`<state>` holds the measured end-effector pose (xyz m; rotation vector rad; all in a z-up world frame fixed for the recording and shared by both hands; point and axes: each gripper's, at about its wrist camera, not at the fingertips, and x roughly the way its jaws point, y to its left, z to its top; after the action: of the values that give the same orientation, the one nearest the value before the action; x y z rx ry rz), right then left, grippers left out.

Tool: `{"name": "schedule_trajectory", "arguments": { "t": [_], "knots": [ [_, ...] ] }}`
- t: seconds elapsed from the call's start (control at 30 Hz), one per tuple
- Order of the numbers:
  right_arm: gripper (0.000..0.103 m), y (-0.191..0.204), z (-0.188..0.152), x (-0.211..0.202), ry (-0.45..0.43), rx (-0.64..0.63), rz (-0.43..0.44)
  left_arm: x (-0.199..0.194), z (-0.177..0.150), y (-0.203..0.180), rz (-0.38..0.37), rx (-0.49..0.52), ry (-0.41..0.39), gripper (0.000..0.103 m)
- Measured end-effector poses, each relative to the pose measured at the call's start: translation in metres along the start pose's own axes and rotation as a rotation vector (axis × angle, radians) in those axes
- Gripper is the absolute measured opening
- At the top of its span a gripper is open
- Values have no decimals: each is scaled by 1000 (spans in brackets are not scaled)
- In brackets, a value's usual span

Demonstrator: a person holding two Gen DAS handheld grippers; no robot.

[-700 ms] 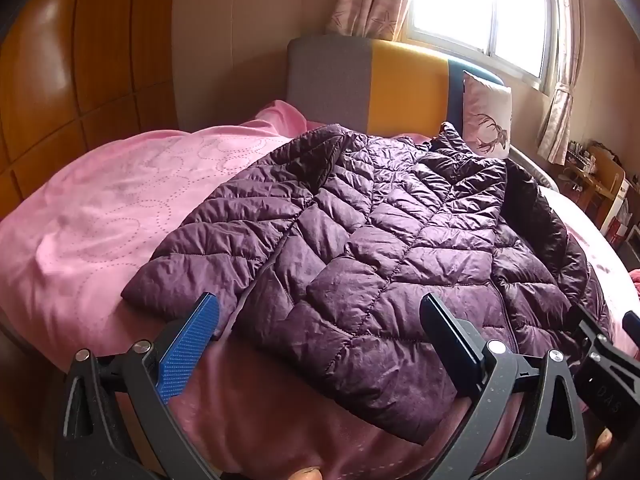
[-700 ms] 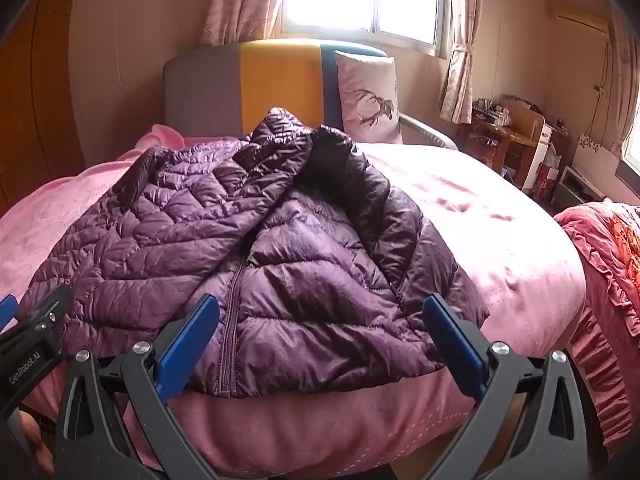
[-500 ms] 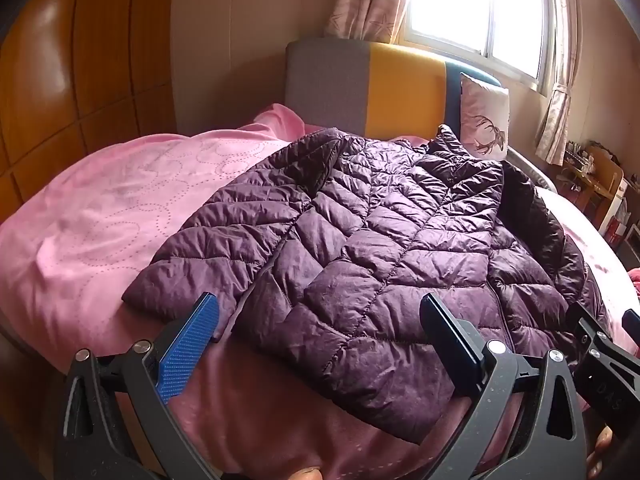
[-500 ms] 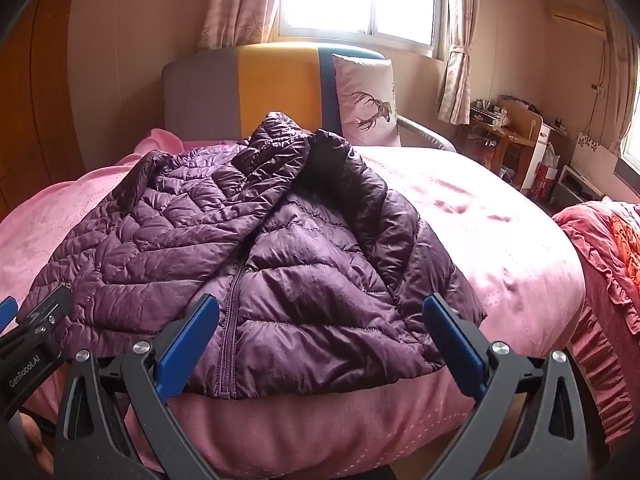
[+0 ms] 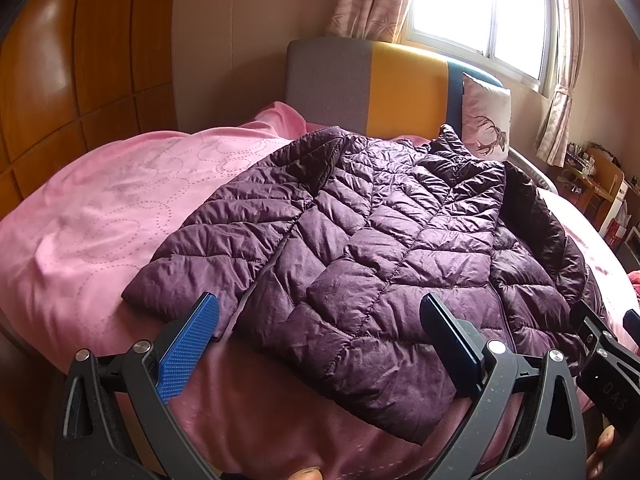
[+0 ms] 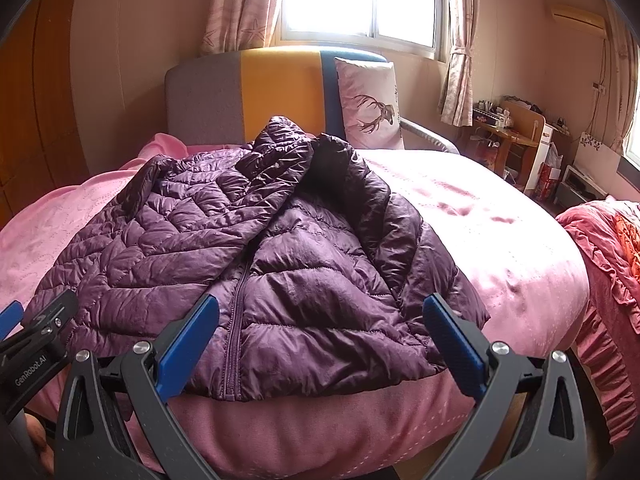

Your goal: Fold large clothes

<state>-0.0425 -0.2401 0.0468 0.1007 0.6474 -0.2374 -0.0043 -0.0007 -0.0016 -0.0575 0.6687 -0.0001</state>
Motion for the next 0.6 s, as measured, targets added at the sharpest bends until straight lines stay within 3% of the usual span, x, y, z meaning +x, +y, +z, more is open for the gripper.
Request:
{"name": "schedule_trajectory", "arguments": {
  "t": [0.2, 0.4, 0.6],
  "knots": [
    [101, 3, 0, -4, -7, 6, 52, 4, -2, 2, 0, -10, 12, 99],
    [101, 2, 2, 2, 78, 10, 70, 11, -4, 6, 6, -15, 36, 99],
    [101, 3, 2, 2, 59, 12, 99, 17, -7, 8, 8, -16, 53, 99]
  ]
}}
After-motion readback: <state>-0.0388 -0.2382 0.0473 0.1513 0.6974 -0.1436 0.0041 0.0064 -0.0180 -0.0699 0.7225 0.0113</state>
